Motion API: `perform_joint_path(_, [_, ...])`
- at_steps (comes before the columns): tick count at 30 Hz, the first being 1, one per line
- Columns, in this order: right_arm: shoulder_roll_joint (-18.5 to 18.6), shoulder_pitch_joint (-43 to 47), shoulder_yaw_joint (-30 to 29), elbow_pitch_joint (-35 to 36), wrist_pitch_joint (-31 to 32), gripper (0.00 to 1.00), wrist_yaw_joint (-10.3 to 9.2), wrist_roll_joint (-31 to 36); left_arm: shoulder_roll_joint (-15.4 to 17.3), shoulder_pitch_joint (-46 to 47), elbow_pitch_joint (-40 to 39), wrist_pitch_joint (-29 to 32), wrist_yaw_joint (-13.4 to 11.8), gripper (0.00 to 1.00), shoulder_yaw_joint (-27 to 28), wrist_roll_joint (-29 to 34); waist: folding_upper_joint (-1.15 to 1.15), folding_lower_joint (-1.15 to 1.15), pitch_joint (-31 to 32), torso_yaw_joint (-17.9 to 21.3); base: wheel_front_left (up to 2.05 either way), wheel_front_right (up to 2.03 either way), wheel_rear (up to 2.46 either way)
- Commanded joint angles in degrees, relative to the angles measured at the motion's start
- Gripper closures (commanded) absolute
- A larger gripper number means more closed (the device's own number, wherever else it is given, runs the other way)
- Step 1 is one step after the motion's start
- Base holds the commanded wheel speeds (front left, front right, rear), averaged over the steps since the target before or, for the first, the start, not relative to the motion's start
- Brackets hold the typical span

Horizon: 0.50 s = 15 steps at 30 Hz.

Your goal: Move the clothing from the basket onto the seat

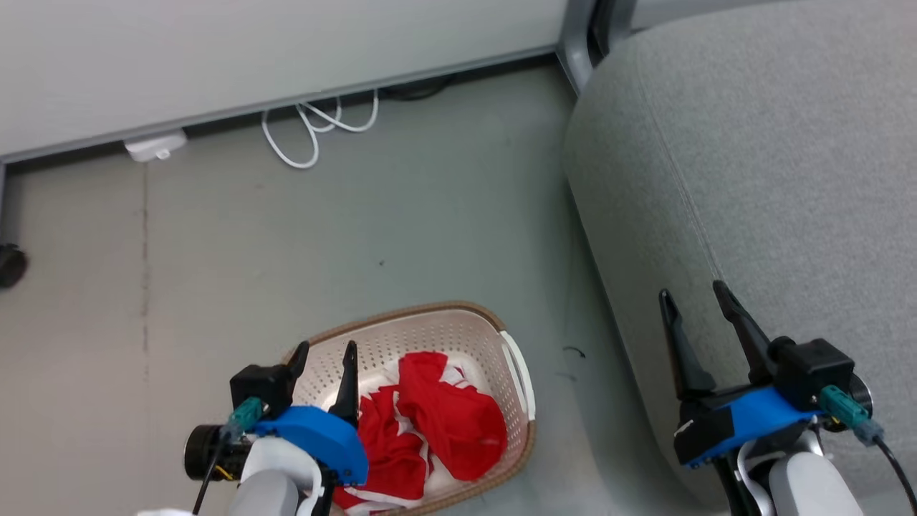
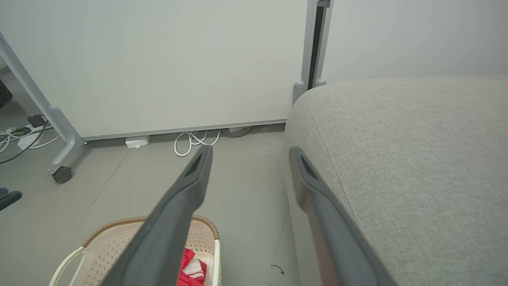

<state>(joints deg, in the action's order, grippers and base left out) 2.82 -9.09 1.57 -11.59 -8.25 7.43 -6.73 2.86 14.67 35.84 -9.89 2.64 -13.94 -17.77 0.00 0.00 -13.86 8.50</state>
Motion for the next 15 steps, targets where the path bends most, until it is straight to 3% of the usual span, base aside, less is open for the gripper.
perform_joint_path(1, [0.12,-1.67,0.5,0.37,-0.6,0.0,0.11,-0.67,0.12,3.19,1.97,0.77,0.47,0.0,-0.64,0.03,0.0,0.0,-6.82,4.9,0.0,0.0,0.0])
perform_joint_path(11, [0.08,-7.64,4.44,0.06,-3.61,0.0,0.11,-4.49,0.25,16.03,15.42,9.45,2.32,0.0,-3.53,0.51,0.0,0.0,-20.56,9.55,0.0,0.0,0.0])
perform_joint_path(15, [0.07,-9.8,6.54,-1.29,-5.02,0.0,0.11,-6.73,0.33,21.16,20.4,12.45,1.06,0.0,-3.6,0.48,0.0,0.0,-24.77,11.1,0.0,0.0,0.0])
